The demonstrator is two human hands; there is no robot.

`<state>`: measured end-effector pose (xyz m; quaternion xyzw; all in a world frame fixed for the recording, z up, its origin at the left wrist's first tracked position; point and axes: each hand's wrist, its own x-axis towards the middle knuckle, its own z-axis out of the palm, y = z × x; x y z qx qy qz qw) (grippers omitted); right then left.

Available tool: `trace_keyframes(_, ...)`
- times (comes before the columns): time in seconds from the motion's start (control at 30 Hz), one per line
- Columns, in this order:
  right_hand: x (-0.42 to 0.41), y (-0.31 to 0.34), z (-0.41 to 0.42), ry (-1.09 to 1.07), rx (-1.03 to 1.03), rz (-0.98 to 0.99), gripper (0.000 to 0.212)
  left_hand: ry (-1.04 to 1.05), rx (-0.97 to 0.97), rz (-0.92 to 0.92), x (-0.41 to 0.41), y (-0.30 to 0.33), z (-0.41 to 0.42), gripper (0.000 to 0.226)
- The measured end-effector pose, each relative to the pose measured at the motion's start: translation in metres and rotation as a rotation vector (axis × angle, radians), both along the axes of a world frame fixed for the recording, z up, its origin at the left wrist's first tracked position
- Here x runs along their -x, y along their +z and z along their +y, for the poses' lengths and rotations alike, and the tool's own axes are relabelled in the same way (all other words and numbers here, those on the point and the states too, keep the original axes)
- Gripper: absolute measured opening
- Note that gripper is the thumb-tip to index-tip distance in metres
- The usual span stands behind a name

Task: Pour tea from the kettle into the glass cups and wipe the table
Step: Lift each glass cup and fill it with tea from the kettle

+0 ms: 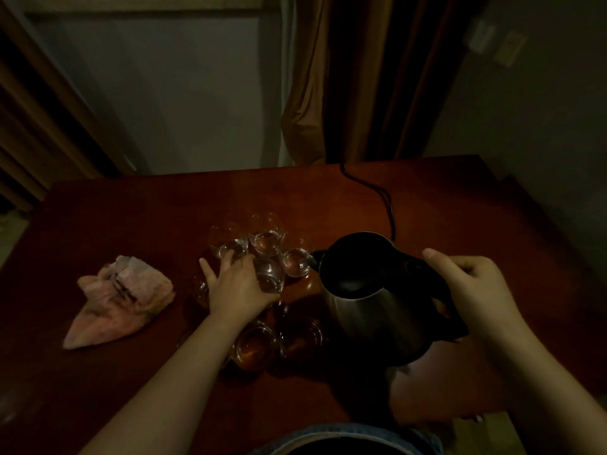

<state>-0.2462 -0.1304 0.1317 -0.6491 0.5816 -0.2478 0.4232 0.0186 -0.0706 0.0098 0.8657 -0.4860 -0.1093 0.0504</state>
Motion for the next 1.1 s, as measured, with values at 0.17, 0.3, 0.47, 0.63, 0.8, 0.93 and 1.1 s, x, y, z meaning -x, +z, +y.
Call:
trace_keyframes(0.17, 0.003, 0.001, -0.002, -0.029, -0.025, -0.034, 0.051, -0.013, -0.070, -0.025, 0.000, 0.000, 0.005, 0.094)
trace_keyframes(0.3, 0.004, -0.001, -0.002, -0.059, -0.028, -0.043, 0.044, -0.050, -0.063, 0.009, 0.003, 0.004, -0.001, 0.104)
trace_keyframes(0.47, 0.001, 0.005, 0.001, -0.111, -0.086, -0.122, 0.033, -0.293, -0.014, -0.075, 0.012, 0.017, -0.048, 0.105)
trace_keyframes(0.63, 0.005, 0.005, -0.003, -0.104, -0.121, -0.090, 0.037, -0.462, -0.232, -0.282, 0.009, 0.012, -0.083, 0.111)
trace_keyframes(0.8, 0.012, 0.003, -0.004, -0.111, -0.095, -0.092, 0.045, -0.496, -0.157, -0.259, 0.009, 0.008, -0.086, 0.094)
trace_keyframes(0.93, 0.013, 0.013, -0.003, -0.122, -0.103, -0.133, 0.040, -0.287, 0.083, 0.123, 0.016, 0.006, -0.064, 0.098)
trace_keyframes(1.1, 0.016, 0.027, -0.005, -0.068, -0.065, 0.005, 0.043, -0.003, 0.320, 0.558, 0.030, 0.009, -0.032, 0.100)
